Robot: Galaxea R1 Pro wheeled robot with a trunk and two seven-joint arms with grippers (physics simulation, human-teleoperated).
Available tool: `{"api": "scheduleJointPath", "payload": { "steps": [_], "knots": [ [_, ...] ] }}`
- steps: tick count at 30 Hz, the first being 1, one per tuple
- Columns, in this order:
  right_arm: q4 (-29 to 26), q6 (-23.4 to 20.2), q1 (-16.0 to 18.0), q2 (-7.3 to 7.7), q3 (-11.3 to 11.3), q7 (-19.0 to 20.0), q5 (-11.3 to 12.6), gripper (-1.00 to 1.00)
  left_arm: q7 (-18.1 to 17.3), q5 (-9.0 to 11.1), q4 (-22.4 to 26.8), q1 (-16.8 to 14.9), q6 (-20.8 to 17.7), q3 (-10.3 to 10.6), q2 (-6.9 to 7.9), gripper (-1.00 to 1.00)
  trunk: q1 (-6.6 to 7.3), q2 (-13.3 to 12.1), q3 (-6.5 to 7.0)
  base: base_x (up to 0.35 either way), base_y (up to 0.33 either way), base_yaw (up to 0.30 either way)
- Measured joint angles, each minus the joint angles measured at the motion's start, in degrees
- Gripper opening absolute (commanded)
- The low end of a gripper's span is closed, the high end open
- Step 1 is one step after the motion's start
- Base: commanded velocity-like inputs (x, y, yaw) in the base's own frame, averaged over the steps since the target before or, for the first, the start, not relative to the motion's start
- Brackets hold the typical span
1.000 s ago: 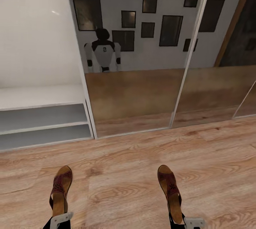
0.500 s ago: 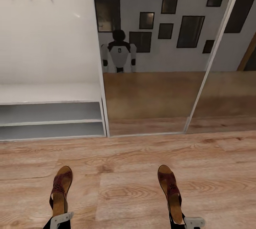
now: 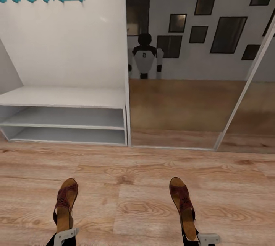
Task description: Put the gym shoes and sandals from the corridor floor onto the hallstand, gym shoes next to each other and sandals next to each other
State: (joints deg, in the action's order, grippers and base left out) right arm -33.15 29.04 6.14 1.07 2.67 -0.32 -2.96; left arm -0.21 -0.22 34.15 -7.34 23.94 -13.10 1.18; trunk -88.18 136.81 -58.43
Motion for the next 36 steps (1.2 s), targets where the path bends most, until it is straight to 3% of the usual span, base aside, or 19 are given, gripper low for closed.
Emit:
{"api": "scheduleJointPath", "payload": {
  "steps": [36],
  "knots": [
    [0.02, 0.00, 0.00, -0.09, 0.00, 0.00, -0.02, -1.00, 0.00, -0.03, 0.00, 0.00, -0.17, -0.10, -0.02, -1.00, 0.00, 0.00, 0.46, 0.000, 0.000, 0.273]
  ]
}}
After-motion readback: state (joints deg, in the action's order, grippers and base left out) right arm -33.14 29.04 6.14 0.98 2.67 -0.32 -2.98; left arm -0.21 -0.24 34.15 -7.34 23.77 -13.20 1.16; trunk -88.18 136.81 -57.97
